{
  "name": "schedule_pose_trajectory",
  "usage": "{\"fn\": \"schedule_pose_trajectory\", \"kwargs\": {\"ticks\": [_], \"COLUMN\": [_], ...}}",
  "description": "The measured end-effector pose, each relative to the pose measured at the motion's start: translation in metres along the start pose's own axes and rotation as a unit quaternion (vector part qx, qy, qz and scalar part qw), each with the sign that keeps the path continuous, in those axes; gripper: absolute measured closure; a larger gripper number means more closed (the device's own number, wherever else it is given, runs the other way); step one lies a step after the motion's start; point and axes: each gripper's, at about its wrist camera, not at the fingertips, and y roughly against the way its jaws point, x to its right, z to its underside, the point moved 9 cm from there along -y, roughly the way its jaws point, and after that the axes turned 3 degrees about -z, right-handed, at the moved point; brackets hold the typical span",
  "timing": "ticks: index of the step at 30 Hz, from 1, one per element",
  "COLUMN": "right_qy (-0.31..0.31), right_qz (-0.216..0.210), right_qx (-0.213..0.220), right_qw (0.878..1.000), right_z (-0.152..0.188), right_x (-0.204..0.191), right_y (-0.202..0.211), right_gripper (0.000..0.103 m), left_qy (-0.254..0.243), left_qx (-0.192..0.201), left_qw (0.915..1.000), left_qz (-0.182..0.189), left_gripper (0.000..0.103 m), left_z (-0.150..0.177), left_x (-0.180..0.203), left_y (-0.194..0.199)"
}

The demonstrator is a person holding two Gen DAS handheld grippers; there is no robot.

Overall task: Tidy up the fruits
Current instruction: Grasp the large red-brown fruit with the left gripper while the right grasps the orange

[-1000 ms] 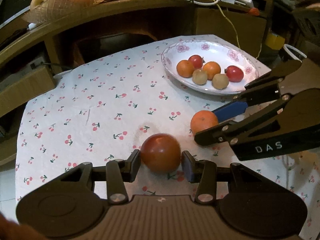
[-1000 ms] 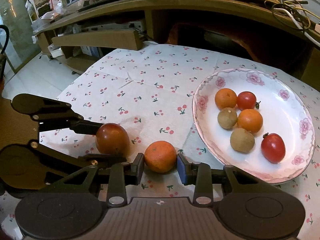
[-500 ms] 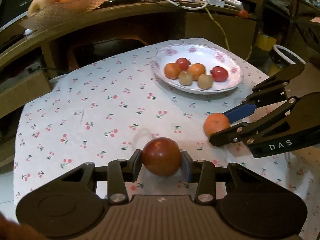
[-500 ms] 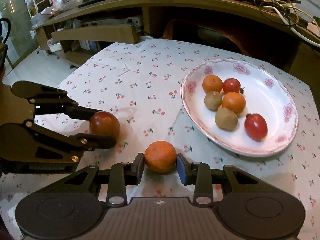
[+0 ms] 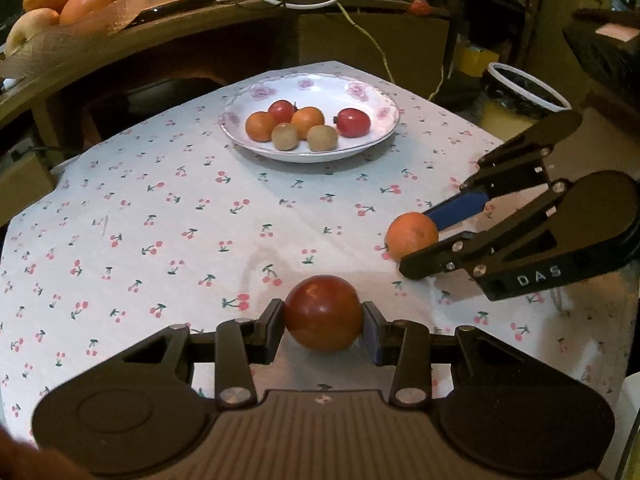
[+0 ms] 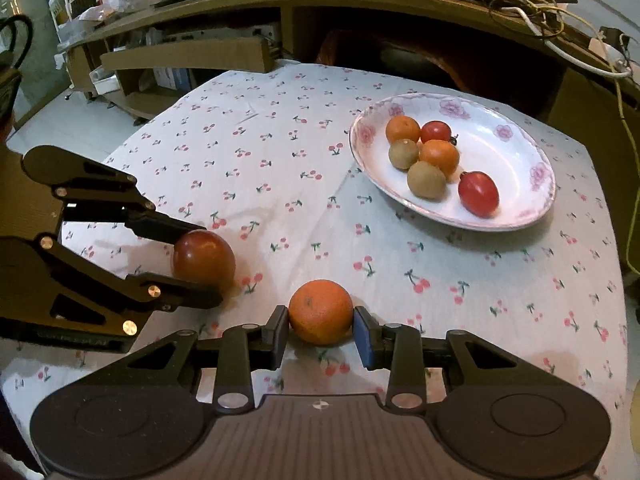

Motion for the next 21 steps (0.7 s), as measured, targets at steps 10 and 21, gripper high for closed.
{"fn": "schedule_pose_trajectory", "kwargs": {"ticks": [10,21], "right_qy": [-0.026,-0.031], "right_qz": [0.007,0.004], "right_qx": [0.001,0.007], "right_qw": [1.000,0.999], "right_z": [0.017,0.014], "right_x": [-0.003,-0.002], "right_y": [0.009,0.009], "right_gripper": [0.066,0.056], "left_qy": [-0.048,-0.056], "left_qx": [-0.006,-0.017], "left_qw": [0.9984,0.9978], "left_qz": [-0.027,-0.031], "left_gripper": [0.053,0.045], "left_z": [0.007,0.006], "left_x": [0.010,0.010], "left_y": [-0.005,-0.005]}}
